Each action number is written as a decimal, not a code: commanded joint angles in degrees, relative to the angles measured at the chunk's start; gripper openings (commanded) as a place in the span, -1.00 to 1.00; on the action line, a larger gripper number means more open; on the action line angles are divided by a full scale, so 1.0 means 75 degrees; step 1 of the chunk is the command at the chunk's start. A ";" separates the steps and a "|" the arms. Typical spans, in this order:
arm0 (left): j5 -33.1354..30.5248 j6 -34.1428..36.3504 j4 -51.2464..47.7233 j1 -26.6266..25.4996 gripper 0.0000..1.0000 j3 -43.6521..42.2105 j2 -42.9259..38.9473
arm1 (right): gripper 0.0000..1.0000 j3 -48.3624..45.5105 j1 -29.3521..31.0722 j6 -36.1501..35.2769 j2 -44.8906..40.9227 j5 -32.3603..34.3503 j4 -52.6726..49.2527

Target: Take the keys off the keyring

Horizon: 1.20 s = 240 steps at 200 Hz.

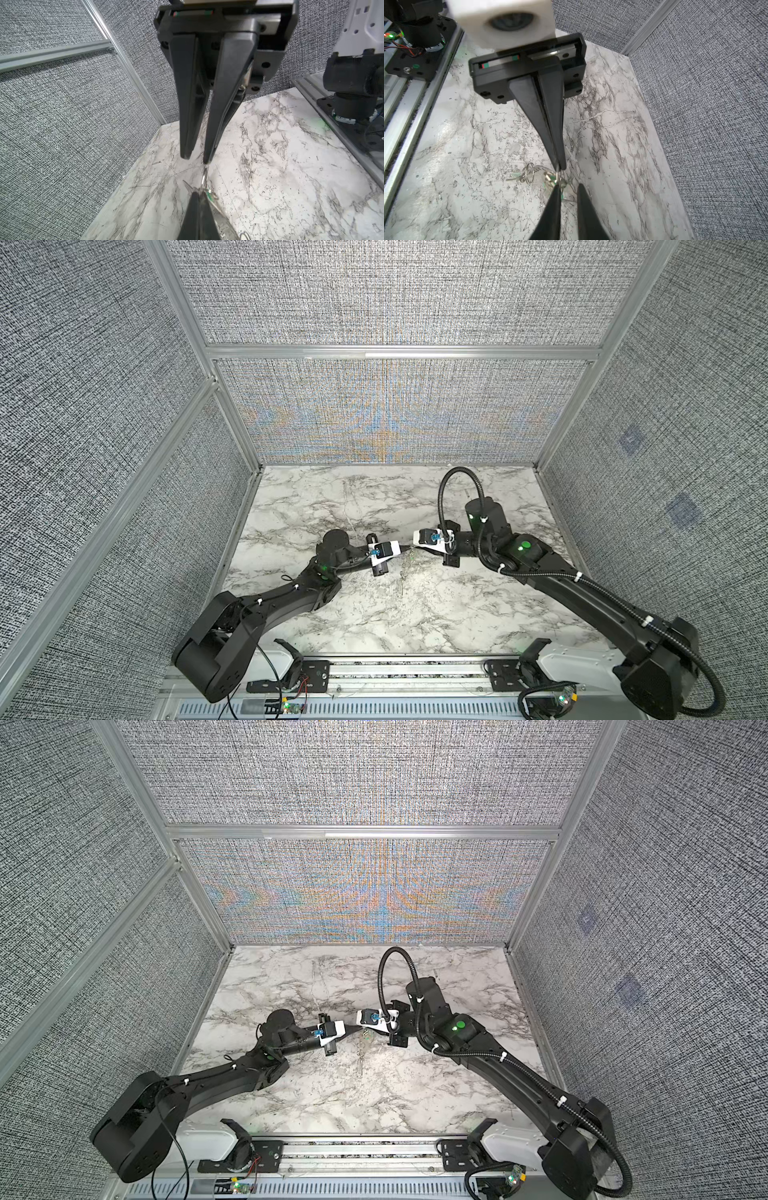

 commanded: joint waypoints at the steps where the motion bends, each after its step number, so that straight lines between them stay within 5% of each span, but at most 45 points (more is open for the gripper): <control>1: 0.0040 -0.0142 0.0158 -0.0001 -1.00 0.0040 0.0024 | -0.68 0.0096 0.0014 0.0010 0.0091 -0.0255 -0.0070; 135: -0.0110 -0.0331 -0.0018 -0.0002 -1.00 0.0088 0.0032 | -0.49 0.0169 -0.0012 -0.0138 -0.0011 0.0387 -0.0488; 240: 0.0001 -0.0527 0.0098 -0.0003 -1.00 0.0130 0.0126 | -0.73 0.0083 0.0035 0.0083 0.0387 -0.0041 -0.0342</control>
